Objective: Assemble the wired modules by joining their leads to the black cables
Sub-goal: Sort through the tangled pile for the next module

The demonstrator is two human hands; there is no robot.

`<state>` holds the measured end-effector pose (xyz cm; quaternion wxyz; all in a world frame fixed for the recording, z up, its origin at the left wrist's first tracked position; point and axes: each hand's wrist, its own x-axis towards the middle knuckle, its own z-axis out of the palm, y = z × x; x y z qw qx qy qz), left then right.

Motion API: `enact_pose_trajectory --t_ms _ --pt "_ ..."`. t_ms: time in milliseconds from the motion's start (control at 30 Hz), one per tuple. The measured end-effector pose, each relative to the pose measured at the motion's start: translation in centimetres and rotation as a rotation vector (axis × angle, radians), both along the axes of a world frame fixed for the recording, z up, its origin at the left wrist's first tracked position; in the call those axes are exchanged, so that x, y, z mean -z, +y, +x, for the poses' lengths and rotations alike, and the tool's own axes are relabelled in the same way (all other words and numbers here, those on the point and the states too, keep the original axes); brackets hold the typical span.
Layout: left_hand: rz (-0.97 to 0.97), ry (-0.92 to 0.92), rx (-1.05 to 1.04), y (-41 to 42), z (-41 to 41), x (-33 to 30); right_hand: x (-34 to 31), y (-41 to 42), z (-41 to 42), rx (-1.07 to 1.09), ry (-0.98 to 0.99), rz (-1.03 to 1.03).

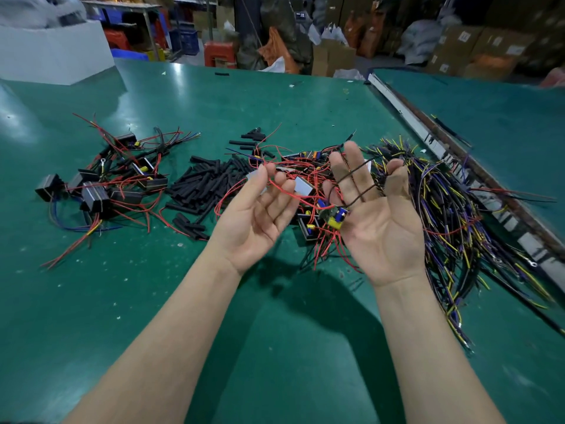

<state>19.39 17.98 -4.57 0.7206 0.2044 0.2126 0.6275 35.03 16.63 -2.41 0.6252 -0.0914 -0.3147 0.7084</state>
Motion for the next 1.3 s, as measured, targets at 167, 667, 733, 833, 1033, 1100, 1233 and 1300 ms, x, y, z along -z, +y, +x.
enact_pose_trajectory --t_ms 167,667,733,833,1033,1100,1233,1300 --pt "-0.044 0.047 0.036 0.1 1.0 0.6 0.5 0.3 -0.8 0.089 -0.165 -0.131" --pt "-0.105 0.107 0.089 -0.2 0.2 0.4 2.8 0.5 -2.1 0.335 -0.760 0.039" --pt "-0.118 0.142 0.128 -0.7 -0.9 0.3 2.8 0.2 -2.4 0.320 -0.754 0.024" --pt "-0.151 0.197 0.114 -1.7 -3.3 0.6 3.0 -0.4 -3.4 0.245 -0.842 0.057" --pt "-0.132 0.339 -0.025 -3.4 -7.7 1.8 2.7 -0.1 -6.6 -0.046 -1.179 0.110" --pt "-0.100 0.363 -0.103 -3.7 -9.2 2.1 1.8 0.7 -7.0 -0.139 -1.285 0.127" --pt "-0.093 0.479 -0.203 -3.6 -9.9 2.4 0.4 3.4 -8.2 0.430 -1.671 0.343" --pt "-0.055 0.549 -0.184 -3.5 -9.4 2.5 0.2 4.2 -9.6 0.606 -1.888 0.480"
